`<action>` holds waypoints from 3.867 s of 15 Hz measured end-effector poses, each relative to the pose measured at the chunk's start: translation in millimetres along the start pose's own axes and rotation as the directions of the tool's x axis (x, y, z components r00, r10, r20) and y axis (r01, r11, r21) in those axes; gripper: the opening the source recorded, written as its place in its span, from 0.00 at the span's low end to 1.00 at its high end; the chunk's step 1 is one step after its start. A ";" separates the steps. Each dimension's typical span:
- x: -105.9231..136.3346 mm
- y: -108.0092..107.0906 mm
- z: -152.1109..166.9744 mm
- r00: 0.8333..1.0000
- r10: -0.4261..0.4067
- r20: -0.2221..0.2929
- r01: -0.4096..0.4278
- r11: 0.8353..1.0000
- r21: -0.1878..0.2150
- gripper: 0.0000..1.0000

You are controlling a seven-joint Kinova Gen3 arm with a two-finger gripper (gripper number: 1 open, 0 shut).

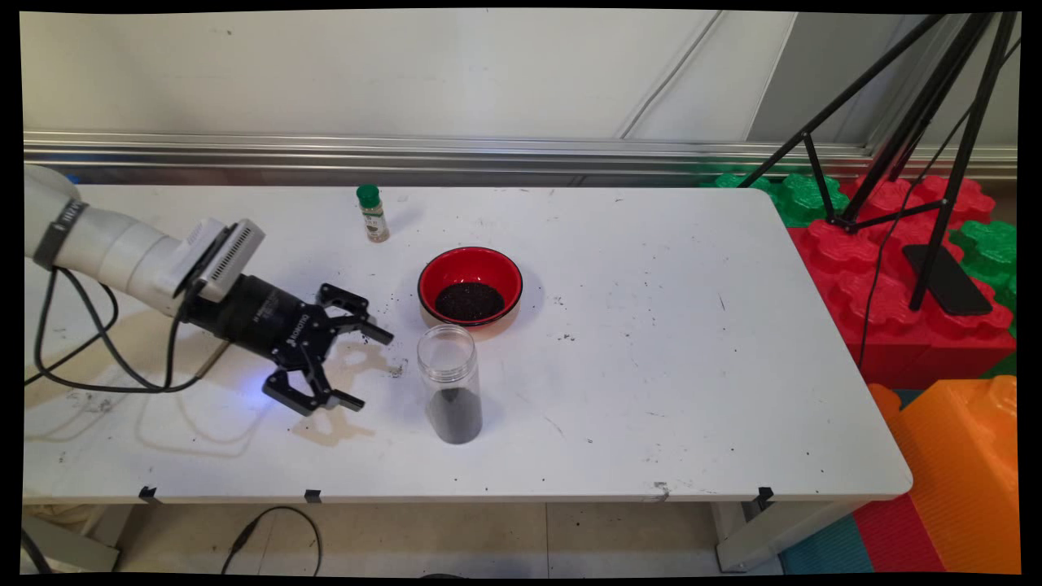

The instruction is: Pick up the black seasoning powder from the table, then pour the black seasoning powder in the red bowl

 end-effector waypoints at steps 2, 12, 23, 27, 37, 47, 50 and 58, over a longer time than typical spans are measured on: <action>1.5 -0.4 7.7 1.000 0.000 -0.017 0.000 1.000 -0.004 1.00; 5.6 -2.7 50.5 0.996 0.016 -0.087 -0.017 1.000 -0.013 1.00; 2.3 -2.3 83.0 0.993 0.024 -0.116 -0.025 1.000 -0.008 1.00; 1.5 -1.3 92.7 0.992 0.024 -0.123 -0.025 1.000 -0.007 1.00; 1.6 -2.6 105.7 0.991 0.023 -0.134 -0.023 1.000 0.002 1.00; 0.4 -5.1 111.2 0.990 0.023 -0.136 -0.022 1.000 0.008 0.00; -0.4 -5.9 111.3 0.991 0.025 -0.133 -0.024 1.000 0.007 0.00; 11.1 -13.7 103.6 0.987 0.018 -0.162 -0.016 1.000 0.016 0.00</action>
